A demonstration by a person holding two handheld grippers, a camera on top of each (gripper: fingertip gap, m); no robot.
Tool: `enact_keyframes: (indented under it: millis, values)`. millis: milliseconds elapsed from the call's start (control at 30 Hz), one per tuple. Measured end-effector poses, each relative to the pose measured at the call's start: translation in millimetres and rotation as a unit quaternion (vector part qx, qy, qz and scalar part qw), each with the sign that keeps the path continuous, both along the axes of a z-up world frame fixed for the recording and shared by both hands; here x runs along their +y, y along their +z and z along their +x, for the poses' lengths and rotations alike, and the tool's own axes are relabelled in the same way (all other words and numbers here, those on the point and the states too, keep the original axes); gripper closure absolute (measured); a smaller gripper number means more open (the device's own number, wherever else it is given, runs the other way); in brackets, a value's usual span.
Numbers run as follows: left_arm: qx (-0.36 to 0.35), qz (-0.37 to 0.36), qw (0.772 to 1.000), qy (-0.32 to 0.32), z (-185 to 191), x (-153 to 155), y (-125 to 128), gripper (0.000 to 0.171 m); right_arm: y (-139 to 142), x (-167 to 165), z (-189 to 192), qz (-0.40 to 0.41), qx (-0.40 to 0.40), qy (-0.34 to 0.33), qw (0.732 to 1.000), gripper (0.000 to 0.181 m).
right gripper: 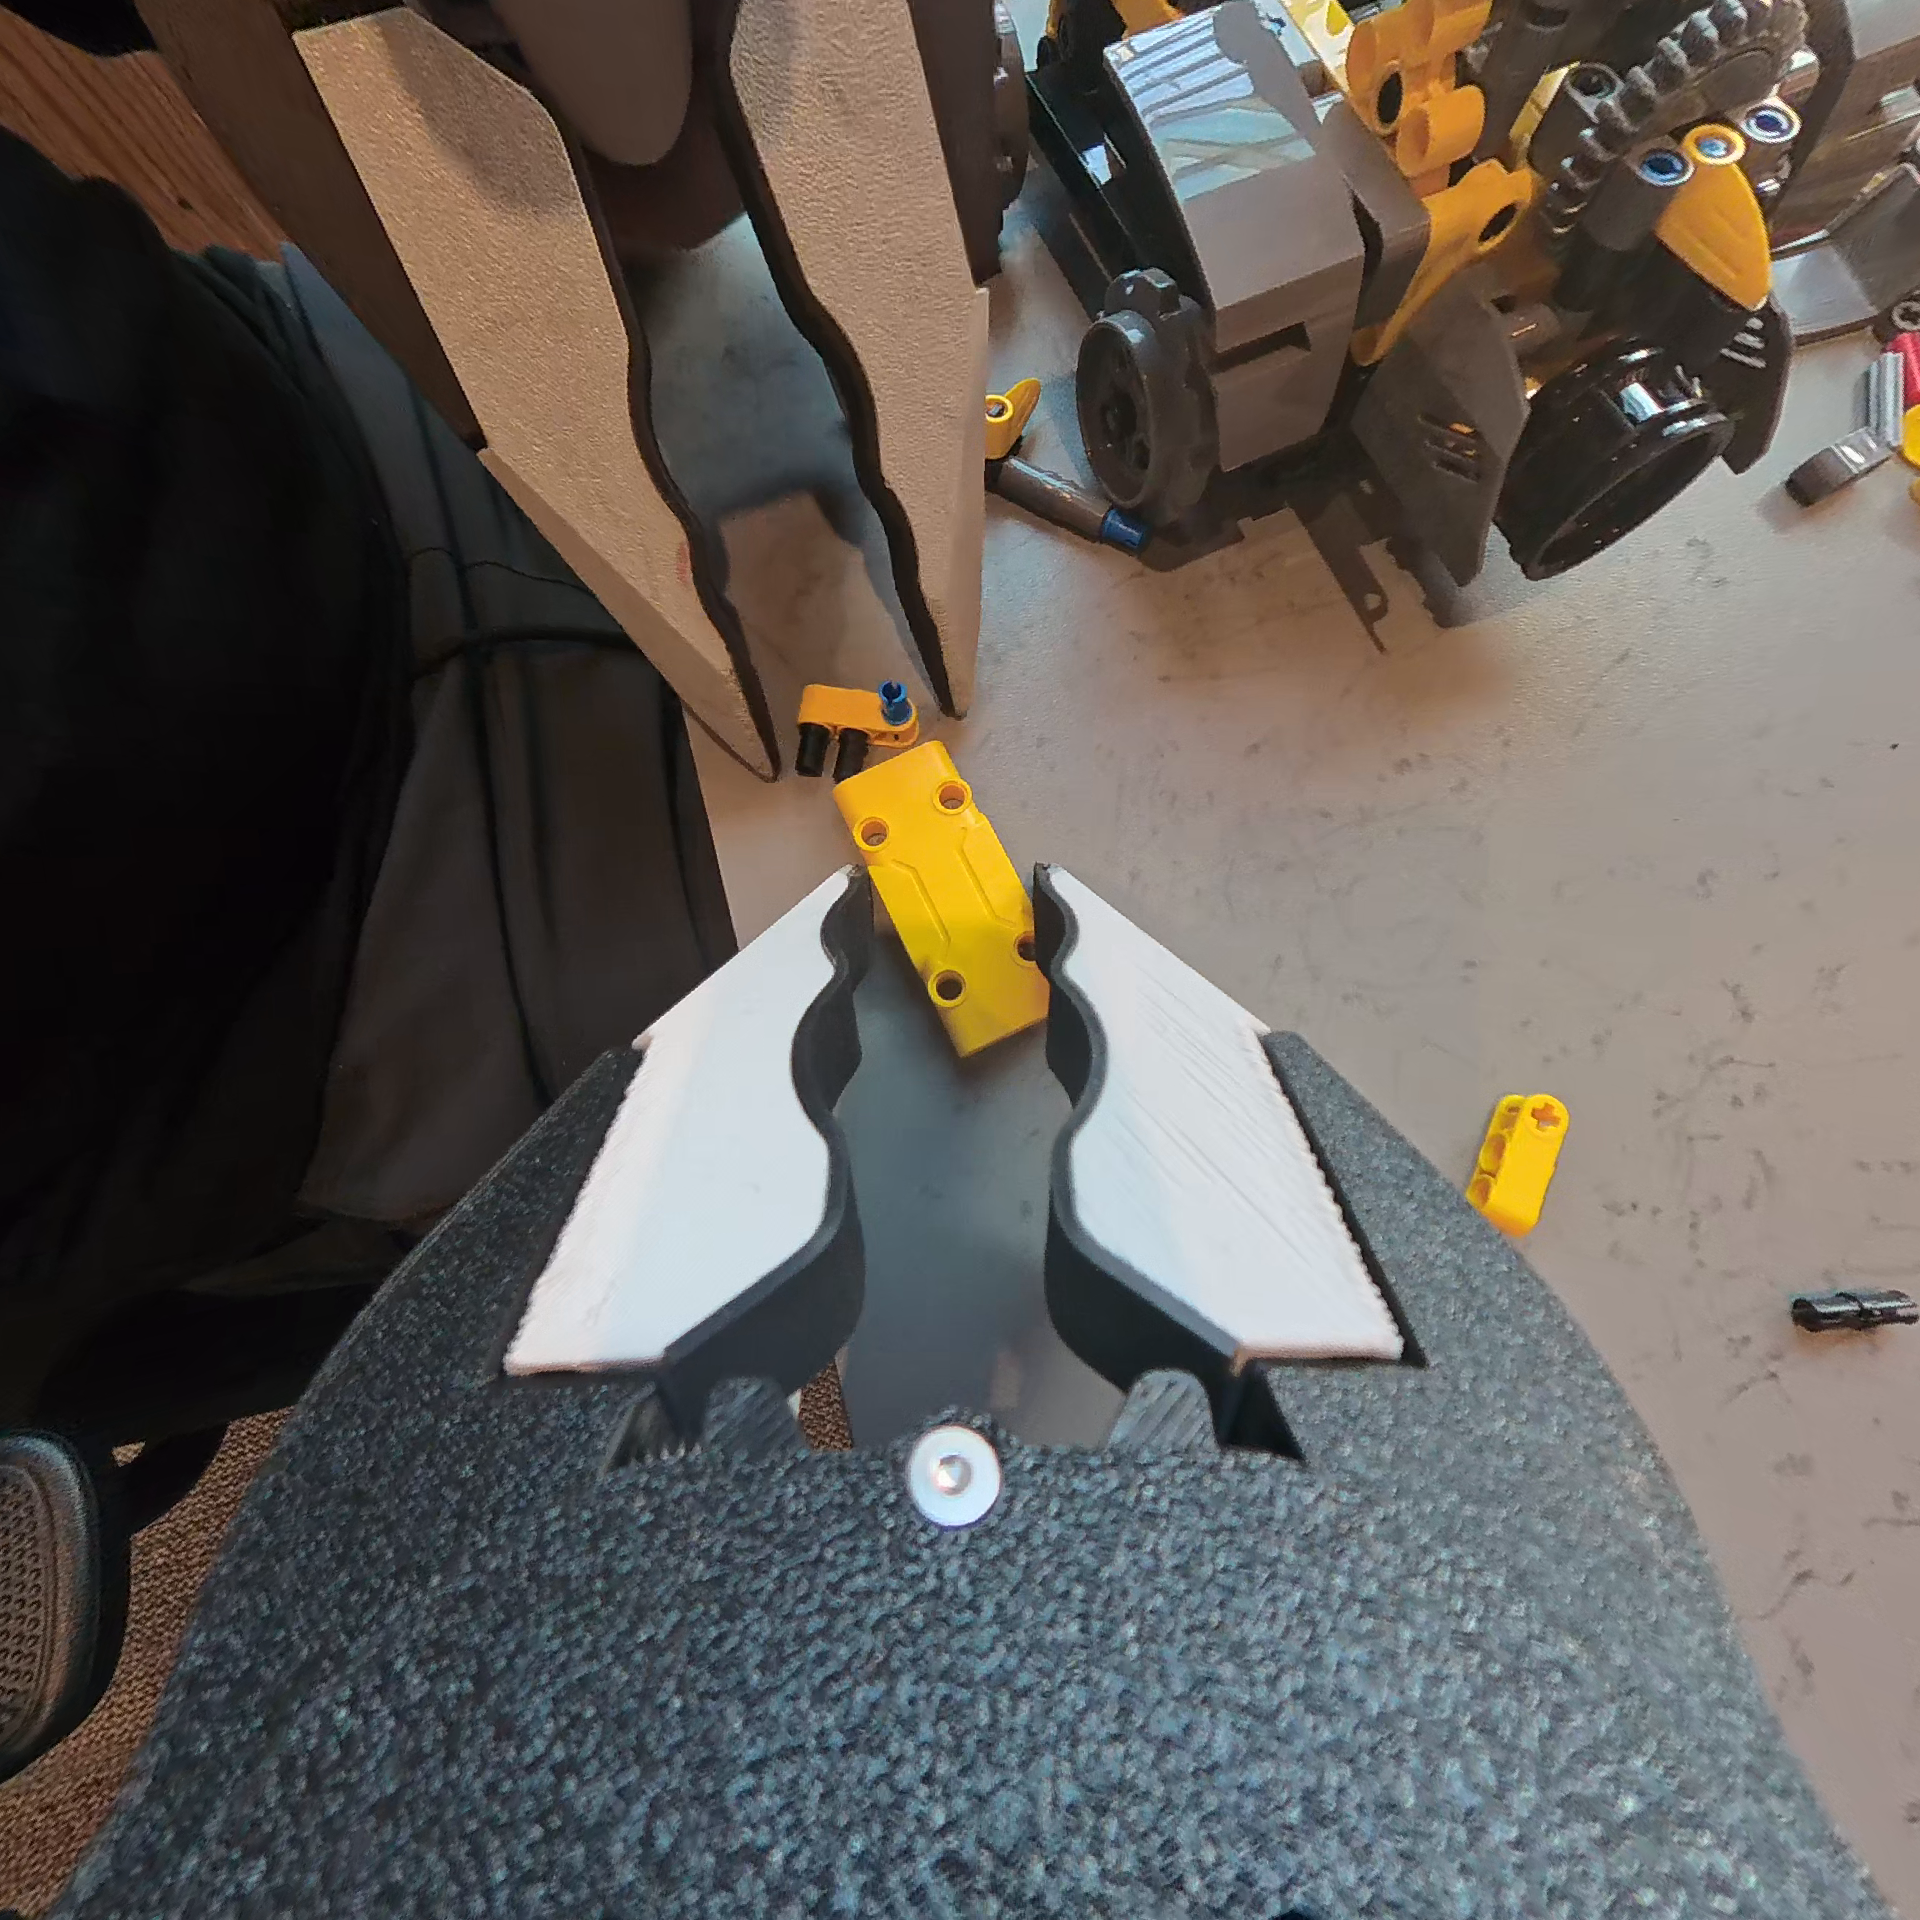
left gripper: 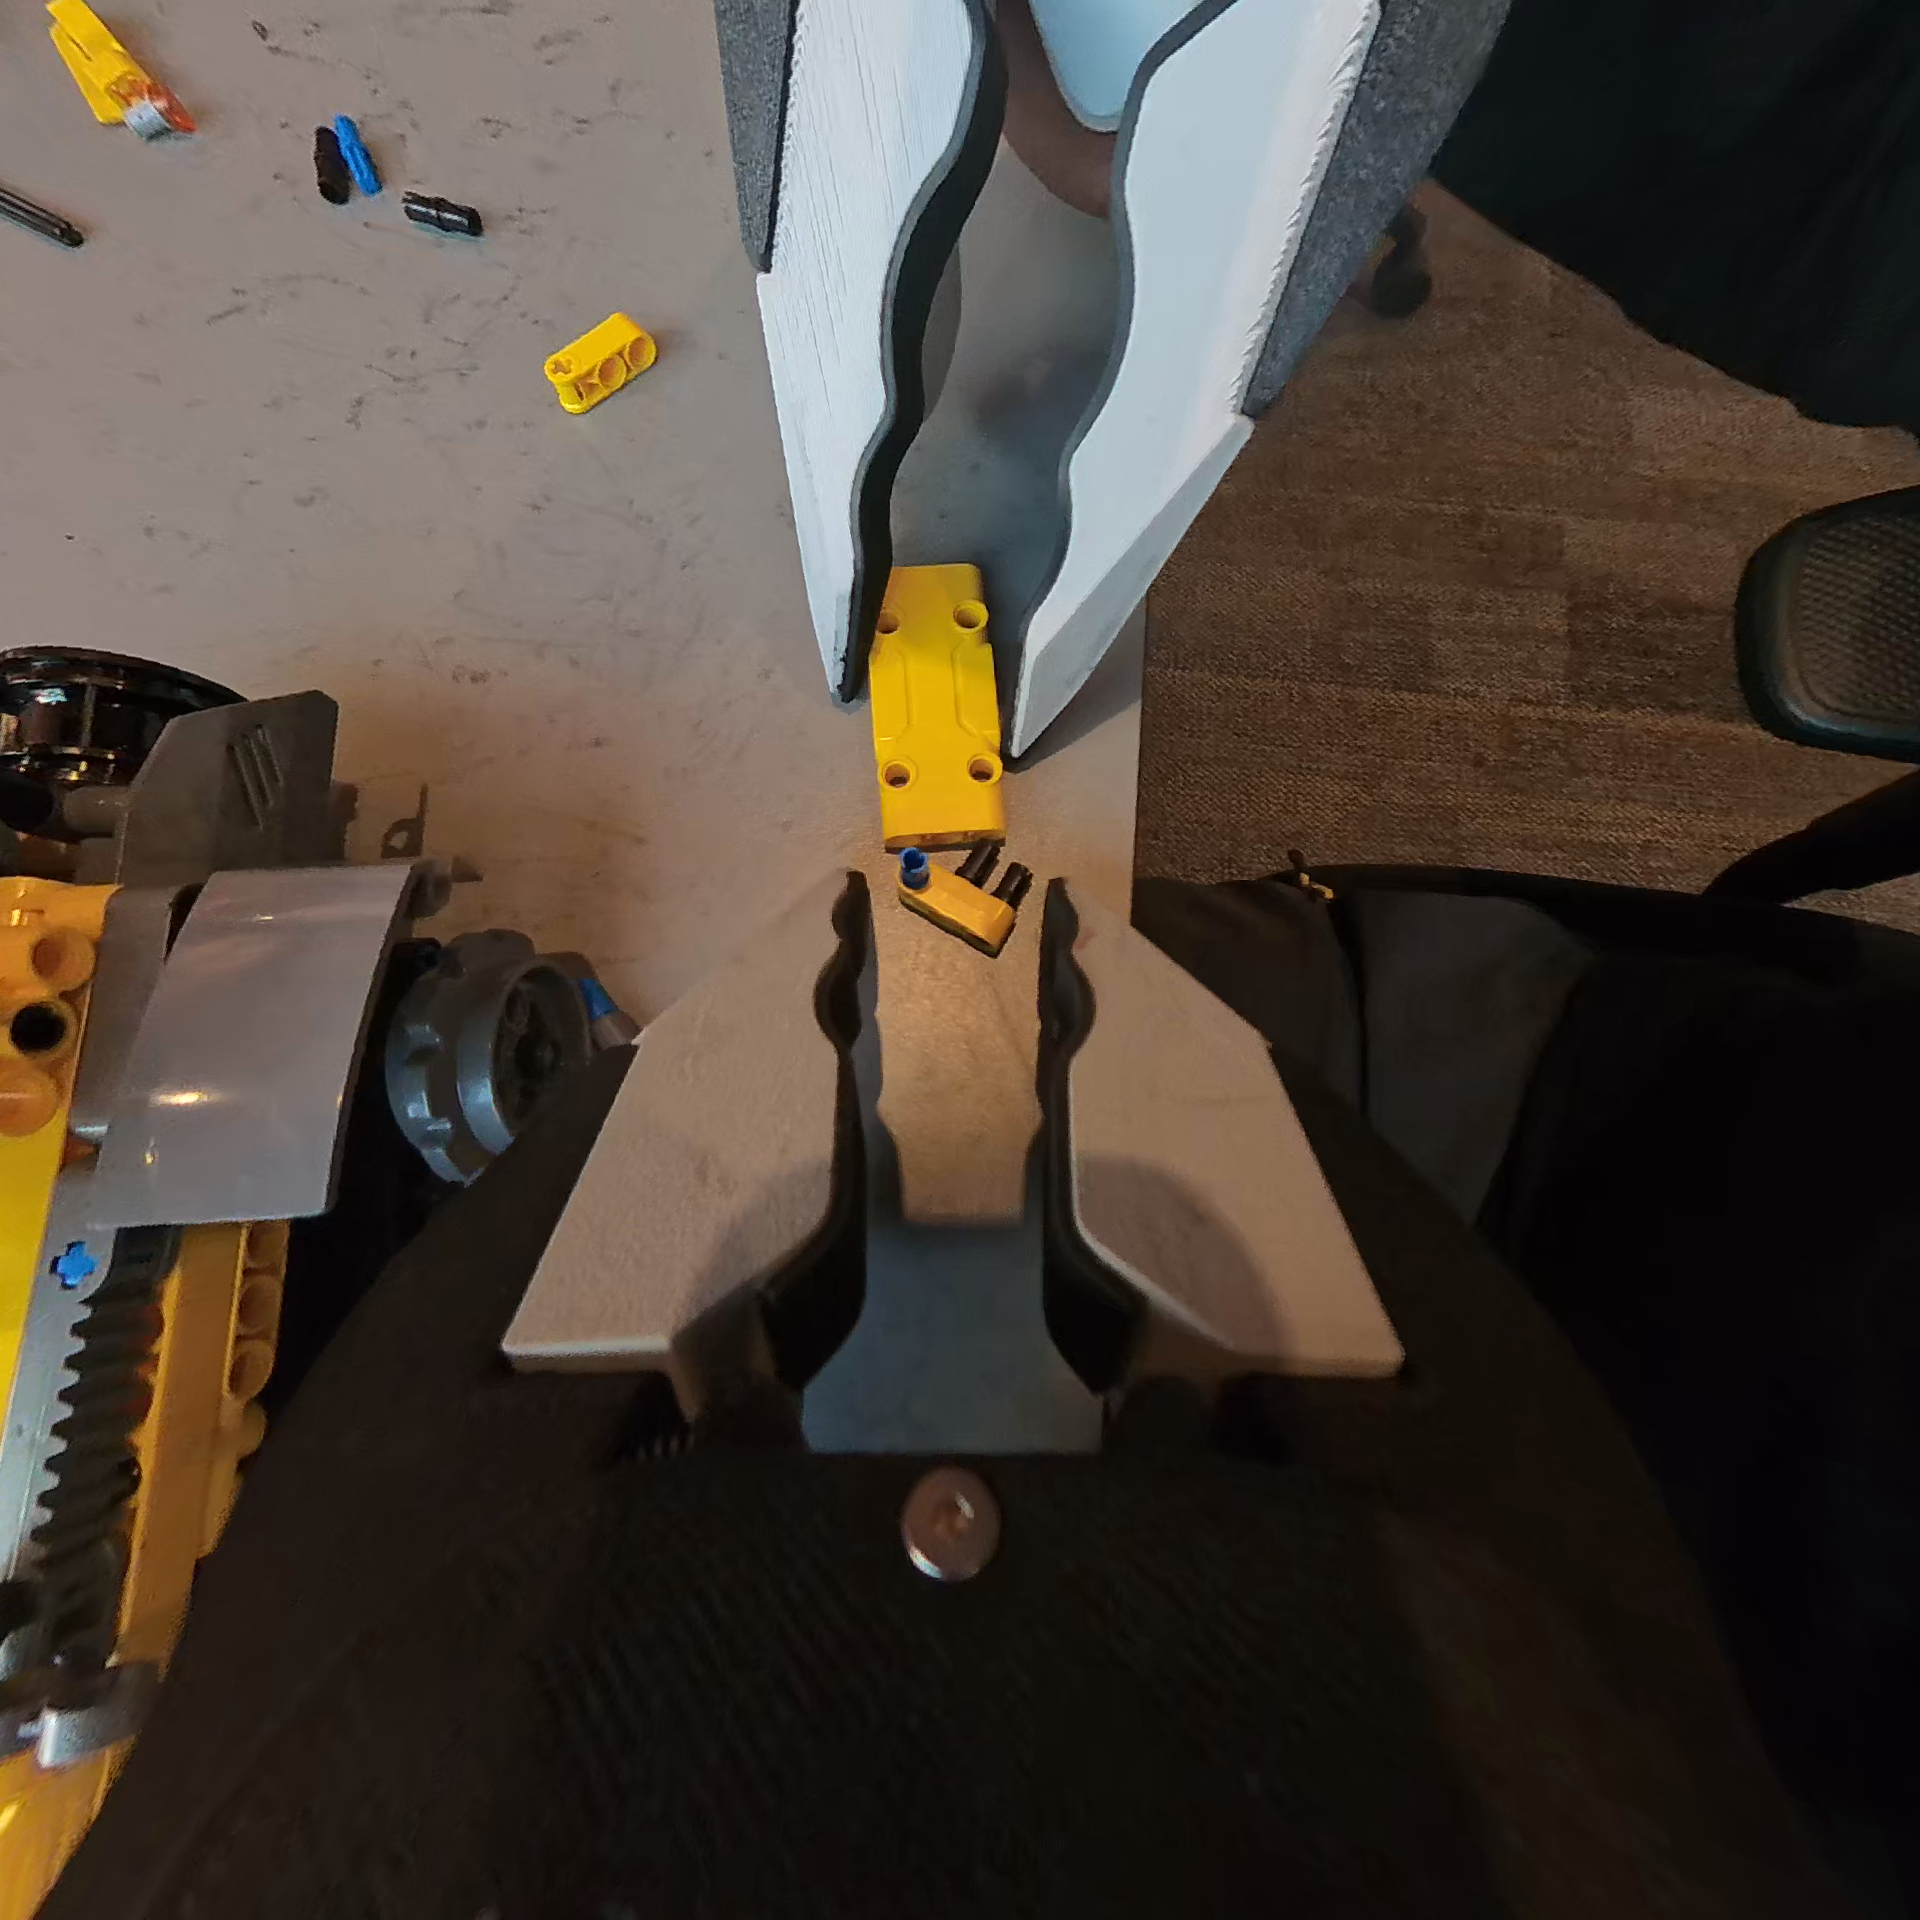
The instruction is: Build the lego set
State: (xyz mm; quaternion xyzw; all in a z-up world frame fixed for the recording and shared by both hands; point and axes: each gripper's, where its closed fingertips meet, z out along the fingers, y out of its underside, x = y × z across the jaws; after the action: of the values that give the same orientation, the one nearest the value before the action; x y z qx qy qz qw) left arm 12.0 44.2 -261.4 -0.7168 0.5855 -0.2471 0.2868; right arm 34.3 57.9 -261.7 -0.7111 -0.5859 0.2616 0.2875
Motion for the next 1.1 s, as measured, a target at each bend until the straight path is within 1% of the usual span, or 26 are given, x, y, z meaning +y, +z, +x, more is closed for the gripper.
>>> enact_keyframes:
  millis: [300, 433, 467, 600, 700, 767, 867, 1100]
  values:
    - [0.0, 0.0, 1.0, -0.019, 3, -2, 0, 0.147, 0, 0, 0, 0.0, 0.002, 0.003, 1.0, 0.15]
    - [0.012, 0.007, 0.999, -0.029, -2, -2, 0, 0.136, 0, 0, 1, -0.001, 0.002, 0.003, 1.0, 0.15]
    - [0.017, 0.012, 0.999, -0.034, -5, -1, 0, 0.136, 0, -1, 1, -0.001, 0.002, 0.003, 1.0, 0.15]
    - [0.044, 0.056, 0.995, -0.065, -13, 3, 3, 0.136, 0, -1, 4, 0.0, 0.001, 0.002, 1.0, 0.15]
    - [0.062, 0.091, 0.99, -0.094, -12, 3, 6, 0.136, 0, -2, 6, -0.001, 0.001, 0.001, 1.0, 0.15]
    - [0.07, 0.1, 0.986, -0.117, -9, 2, 4, 0.136, 0, -2, 7, -0.002, 0.001, 0.0, 1.0, 0.15]
    - [0.076, 0.093, 0.982, -0.145, -5, -2, 3, 0.144, 0, -3, 8, -0.004, 0.0, -0.002, 1.0, 0.15]
    - [0.102, 0.123, 0.971, -0.175, -4, 4, 3, 0.141, 0, -4, 10, -0.008, 0.002, -0.002, 1.0, 0.15]
